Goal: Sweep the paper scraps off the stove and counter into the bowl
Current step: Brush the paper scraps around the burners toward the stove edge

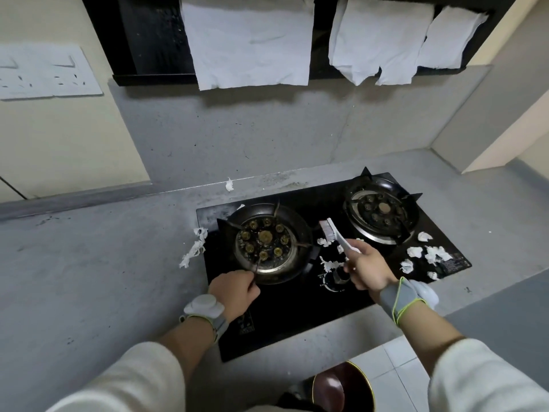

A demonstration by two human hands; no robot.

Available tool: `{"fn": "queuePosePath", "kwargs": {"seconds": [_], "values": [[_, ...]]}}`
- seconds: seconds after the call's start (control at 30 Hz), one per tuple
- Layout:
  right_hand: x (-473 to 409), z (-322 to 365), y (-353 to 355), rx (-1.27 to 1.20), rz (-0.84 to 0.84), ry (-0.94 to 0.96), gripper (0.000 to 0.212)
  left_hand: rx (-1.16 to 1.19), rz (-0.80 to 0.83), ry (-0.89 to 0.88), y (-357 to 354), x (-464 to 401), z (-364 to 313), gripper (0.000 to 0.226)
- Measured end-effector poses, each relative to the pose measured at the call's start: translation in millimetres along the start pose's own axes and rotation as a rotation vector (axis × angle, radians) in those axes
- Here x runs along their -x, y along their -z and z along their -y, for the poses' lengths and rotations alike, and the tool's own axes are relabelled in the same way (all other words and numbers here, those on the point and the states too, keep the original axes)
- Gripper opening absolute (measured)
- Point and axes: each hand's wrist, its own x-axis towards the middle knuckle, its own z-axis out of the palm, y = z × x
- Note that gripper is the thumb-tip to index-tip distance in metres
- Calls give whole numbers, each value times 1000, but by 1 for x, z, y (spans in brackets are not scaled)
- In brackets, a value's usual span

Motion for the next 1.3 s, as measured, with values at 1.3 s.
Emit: {"fn": "queuePosePath", "kwargs": {"seconds": [1.3], "values": [[-163,208,-186,1343,313,683,27,-2,-45,535,109,-19,50,34]]}}
